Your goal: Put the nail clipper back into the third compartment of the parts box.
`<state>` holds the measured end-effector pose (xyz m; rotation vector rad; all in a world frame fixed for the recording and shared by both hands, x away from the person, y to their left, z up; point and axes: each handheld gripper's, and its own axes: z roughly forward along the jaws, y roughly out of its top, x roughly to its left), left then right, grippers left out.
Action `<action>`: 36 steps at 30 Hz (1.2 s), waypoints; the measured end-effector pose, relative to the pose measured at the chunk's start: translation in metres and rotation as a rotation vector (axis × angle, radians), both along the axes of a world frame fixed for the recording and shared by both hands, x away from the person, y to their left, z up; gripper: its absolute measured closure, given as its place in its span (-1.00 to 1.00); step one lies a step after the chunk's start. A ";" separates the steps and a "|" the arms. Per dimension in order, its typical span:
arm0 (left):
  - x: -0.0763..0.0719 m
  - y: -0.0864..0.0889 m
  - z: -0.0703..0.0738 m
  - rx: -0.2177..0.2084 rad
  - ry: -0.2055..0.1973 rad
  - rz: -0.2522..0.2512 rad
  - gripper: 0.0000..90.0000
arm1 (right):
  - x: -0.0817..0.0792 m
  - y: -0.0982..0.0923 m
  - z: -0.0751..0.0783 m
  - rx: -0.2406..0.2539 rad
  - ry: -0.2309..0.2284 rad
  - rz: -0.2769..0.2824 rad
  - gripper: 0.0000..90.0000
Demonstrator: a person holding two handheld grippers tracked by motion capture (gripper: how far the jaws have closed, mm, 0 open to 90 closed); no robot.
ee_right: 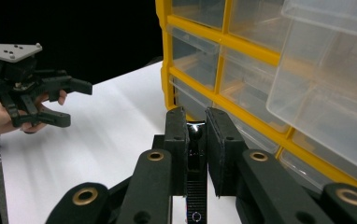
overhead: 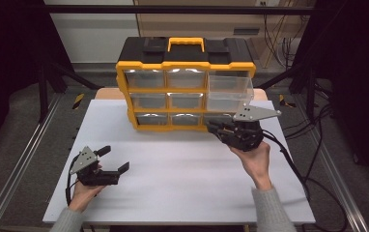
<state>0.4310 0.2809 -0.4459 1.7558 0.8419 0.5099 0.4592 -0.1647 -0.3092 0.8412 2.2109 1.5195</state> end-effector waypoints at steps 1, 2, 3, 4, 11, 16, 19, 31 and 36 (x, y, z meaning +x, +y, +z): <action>0.000 0.000 0.000 0.000 0.000 0.000 -0.96 | 0.000 0.000 0.003 0.002 -0.001 0.000 0.77; 0.000 0.000 0.000 0.000 0.000 0.000 -0.96 | 0.000 0.000 0.003 0.002 -0.001 0.000 0.77; 0.000 0.000 0.000 0.000 0.000 0.000 -0.96 | 0.000 -0.001 0.006 0.002 -0.006 -0.002 0.77; 0.000 0.000 0.000 0.000 0.000 0.000 -0.96 | 0.000 -0.001 0.006 0.002 -0.006 -0.002 0.77; 0.000 0.000 0.000 0.001 0.000 0.000 -0.96 | -0.001 -0.002 0.020 -0.002 -0.026 -0.005 0.77; 0.000 0.000 0.000 0.000 0.000 0.000 -0.96 | -0.001 -0.001 0.028 -0.003 -0.042 -0.007 0.77; 0.000 0.000 0.000 -0.001 -0.001 0.000 -0.96 | -0.001 -0.001 0.034 -0.005 -0.053 -0.011 0.77; 0.000 0.000 0.000 0.001 0.000 0.000 -0.96 | -0.002 -0.004 0.058 0.002 -0.089 -0.028 0.77; 0.000 0.000 0.000 0.001 0.000 0.000 -0.96 | 0.001 -0.005 0.067 0.010 -0.101 -0.036 0.77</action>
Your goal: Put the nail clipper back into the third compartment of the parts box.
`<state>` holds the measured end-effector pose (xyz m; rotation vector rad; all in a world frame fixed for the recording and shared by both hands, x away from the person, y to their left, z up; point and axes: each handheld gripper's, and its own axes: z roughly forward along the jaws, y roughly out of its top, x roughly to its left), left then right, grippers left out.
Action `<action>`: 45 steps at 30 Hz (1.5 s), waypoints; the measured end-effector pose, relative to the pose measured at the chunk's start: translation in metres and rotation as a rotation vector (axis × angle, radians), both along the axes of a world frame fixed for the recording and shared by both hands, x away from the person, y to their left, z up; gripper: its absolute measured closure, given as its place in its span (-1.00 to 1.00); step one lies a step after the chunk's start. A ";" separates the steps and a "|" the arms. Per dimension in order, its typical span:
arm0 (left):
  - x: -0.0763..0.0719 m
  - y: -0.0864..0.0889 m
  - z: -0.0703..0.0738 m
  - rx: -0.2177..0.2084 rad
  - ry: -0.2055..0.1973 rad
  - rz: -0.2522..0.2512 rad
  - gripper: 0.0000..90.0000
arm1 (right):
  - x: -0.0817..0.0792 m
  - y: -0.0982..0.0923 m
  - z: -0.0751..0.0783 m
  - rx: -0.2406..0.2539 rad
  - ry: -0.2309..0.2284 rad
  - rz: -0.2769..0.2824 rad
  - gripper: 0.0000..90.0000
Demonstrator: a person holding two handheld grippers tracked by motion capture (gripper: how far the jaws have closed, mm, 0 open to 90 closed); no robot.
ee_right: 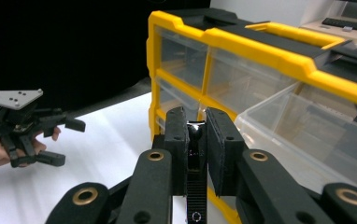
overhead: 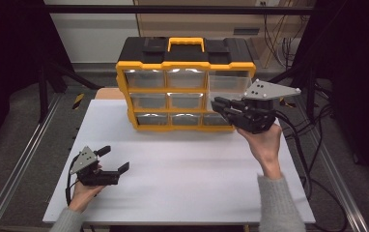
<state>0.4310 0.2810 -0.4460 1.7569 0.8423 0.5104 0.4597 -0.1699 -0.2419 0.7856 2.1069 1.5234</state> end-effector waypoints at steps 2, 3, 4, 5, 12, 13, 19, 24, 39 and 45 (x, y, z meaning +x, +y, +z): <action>0.000 0.000 0.000 -0.001 0.000 0.000 -0.96 | 0.001 0.000 0.003 -0.001 -0.006 -0.006 0.77; 0.000 0.000 0.000 0.000 0.000 0.000 -0.96 | 0.002 0.000 0.005 0.000 -0.007 -0.007 0.77; 0.000 0.000 0.000 0.000 0.000 0.000 -0.96 | 0.002 0.000 0.006 0.002 -0.006 -0.010 0.77; 0.000 0.000 0.000 0.000 0.000 0.000 -0.96 | 0.004 -0.001 0.007 0.002 -0.010 -0.015 0.77; 0.000 0.000 0.000 0.000 0.001 0.000 -0.96 | 0.009 -0.004 0.015 0.001 -0.013 -0.034 0.77; 0.000 0.000 0.000 0.001 0.001 0.000 -0.96 | 0.011 -0.005 0.017 0.003 -0.016 -0.040 0.77; 0.000 0.000 0.000 0.000 0.001 0.000 -0.96 | 0.017 -0.007 0.024 0.002 -0.016 -0.058 0.77; 0.000 0.000 0.000 0.001 0.002 0.000 -0.96 | 0.020 -0.007 0.026 -0.004 -0.013 -0.068 0.77; 0.000 0.000 -0.001 0.000 0.002 -0.001 -0.96 | 0.041 -0.009 0.028 -0.014 0.004 -0.116 0.77; 0.000 0.000 -0.001 0.001 0.003 -0.001 -0.96 | 0.050 -0.010 0.028 -0.017 0.013 -0.138 0.77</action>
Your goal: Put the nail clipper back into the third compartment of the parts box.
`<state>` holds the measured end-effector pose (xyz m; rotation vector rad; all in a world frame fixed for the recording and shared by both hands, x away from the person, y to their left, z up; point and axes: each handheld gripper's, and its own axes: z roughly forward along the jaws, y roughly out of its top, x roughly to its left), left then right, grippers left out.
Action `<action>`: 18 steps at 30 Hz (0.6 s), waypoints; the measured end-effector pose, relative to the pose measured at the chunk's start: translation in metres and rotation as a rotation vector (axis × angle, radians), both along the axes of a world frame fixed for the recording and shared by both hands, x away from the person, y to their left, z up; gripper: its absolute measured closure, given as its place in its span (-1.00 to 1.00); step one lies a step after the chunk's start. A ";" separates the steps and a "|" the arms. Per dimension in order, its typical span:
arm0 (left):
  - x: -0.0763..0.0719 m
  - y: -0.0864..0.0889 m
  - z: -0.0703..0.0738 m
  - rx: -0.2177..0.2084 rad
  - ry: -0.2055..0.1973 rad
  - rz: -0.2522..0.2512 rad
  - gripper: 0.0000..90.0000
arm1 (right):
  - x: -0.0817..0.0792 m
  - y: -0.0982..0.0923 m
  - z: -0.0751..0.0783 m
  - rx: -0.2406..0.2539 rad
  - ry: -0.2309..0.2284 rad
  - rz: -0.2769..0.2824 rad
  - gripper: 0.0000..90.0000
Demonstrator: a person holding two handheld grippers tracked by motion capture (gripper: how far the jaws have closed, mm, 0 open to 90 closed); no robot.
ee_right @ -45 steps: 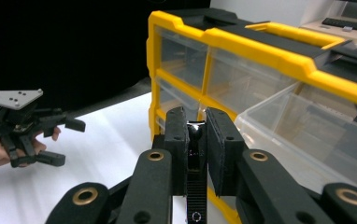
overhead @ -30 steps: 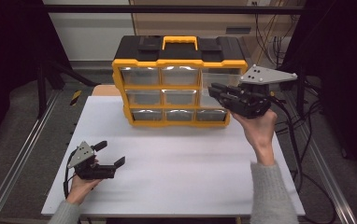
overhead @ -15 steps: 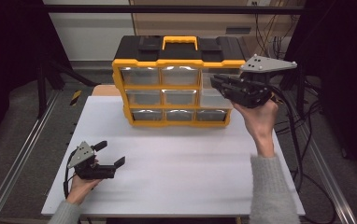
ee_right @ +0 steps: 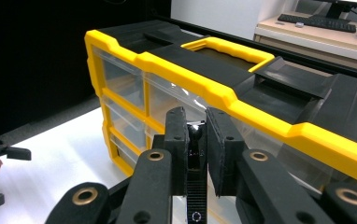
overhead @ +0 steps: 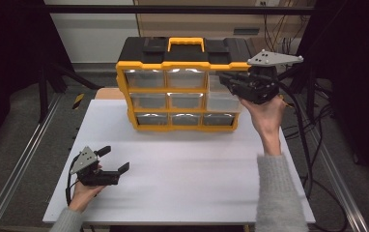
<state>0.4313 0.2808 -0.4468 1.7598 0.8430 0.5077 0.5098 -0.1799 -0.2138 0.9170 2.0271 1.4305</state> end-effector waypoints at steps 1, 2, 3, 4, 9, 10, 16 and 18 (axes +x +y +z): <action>0.000 0.000 0.000 0.000 0.000 0.001 -0.96 | 0.000 0.000 0.000 0.000 0.000 0.000 0.77; 0.000 0.000 0.000 -0.001 0.001 0.001 -0.96 | 0.001 0.000 0.000 0.003 0.001 -0.005 0.77; 0.000 0.000 0.000 -0.002 0.002 0.001 -0.96 | 0.002 0.000 0.000 0.000 0.001 -0.009 0.77; 0.000 0.000 0.000 -0.002 0.001 0.001 -0.96 | 0.005 -0.001 0.000 -0.002 0.001 -0.015 0.77; 0.000 0.000 0.000 -0.001 0.002 0.001 -0.96 | 0.010 -0.003 0.001 -0.002 0.004 -0.028 0.77; 0.000 0.000 0.000 -0.001 0.002 0.001 -0.96 | 0.012 -0.004 0.001 0.001 0.006 -0.037 0.77; 0.000 0.000 0.000 -0.002 0.001 0.001 -0.96 | 0.017 -0.005 0.000 -0.008 0.013 -0.050 0.77; 0.000 0.000 0.000 -0.002 0.001 0.001 -0.96 | 0.019 -0.006 -0.001 -0.013 0.014 -0.059 0.77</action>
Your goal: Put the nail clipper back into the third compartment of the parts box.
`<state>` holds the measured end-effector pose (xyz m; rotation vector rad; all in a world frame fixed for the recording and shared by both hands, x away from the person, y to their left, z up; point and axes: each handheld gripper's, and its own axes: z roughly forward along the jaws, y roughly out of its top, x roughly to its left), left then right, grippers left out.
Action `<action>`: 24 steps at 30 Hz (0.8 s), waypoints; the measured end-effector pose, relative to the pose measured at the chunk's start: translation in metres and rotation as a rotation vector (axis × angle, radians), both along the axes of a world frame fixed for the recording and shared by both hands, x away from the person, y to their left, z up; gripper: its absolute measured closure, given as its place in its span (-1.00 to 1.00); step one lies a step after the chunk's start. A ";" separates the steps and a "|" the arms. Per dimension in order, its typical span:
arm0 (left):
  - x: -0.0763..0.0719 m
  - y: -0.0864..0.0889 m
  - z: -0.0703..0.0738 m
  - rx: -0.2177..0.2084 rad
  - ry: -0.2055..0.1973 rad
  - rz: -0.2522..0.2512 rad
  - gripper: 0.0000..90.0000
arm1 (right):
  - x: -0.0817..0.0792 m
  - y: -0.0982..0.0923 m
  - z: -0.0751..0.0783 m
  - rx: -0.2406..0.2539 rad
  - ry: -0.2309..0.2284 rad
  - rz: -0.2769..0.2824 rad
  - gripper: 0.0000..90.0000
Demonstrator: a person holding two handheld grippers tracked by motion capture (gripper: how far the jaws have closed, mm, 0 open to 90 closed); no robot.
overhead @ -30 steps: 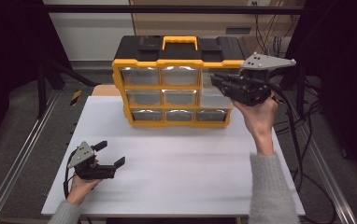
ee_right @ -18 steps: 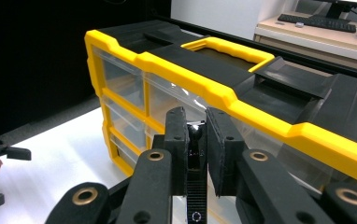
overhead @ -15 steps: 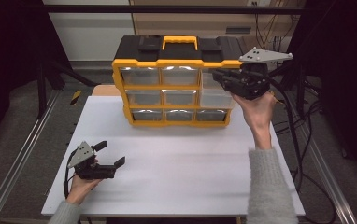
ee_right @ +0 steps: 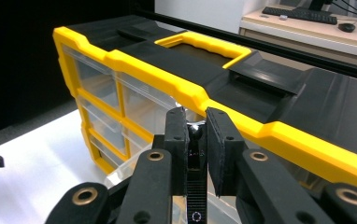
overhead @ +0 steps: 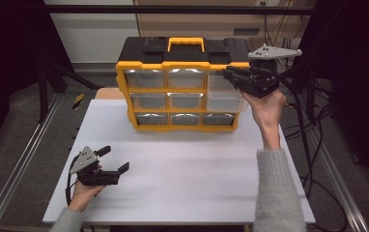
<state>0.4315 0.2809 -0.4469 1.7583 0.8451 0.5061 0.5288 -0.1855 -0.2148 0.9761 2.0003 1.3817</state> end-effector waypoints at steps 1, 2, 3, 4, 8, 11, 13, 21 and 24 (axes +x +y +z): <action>0.000 0.000 0.000 0.000 0.000 0.000 -0.96 | 0.001 0.000 0.000 -0.003 0.003 -0.003 0.77; 0.000 0.000 0.000 0.000 0.000 0.000 -0.96 | 0.002 -0.001 -0.001 -0.006 0.003 -0.004 0.77; 0.000 0.000 0.000 0.001 0.001 0.000 -0.96 | 0.002 -0.001 -0.001 -0.008 0.007 -0.010 0.77; 0.000 0.000 0.000 0.001 0.001 0.000 -0.96 | 0.003 -0.001 -0.002 -0.012 0.009 -0.011 0.77; 0.000 0.000 0.000 0.000 0.001 0.000 -0.96 | 0.005 -0.001 -0.003 -0.017 0.014 -0.017 0.77; 0.000 0.000 0.000 0.000 0.000 0.000 -0.96 | 0.006 -0.002 -0.004 -0.022 0.013 -0.022 0.77; 0.000 0.000 0.000 0.000 0.000 0.000 -0.96 | 0.006 -0.002 -0.005 -0.026 0.021 -0.024 0.77; 0.000 0.000 0.000 0.000 0.000 0.000 -0.96 | 0.009 -0.005 -0.010 -0.031 0.037 -0.036 0.77; 0.000 0.000 0.000 0.000 0.000 0.000 -0.96 | 0.009 -0.006 -0.013 -0.041 0.040 -0.035 0.77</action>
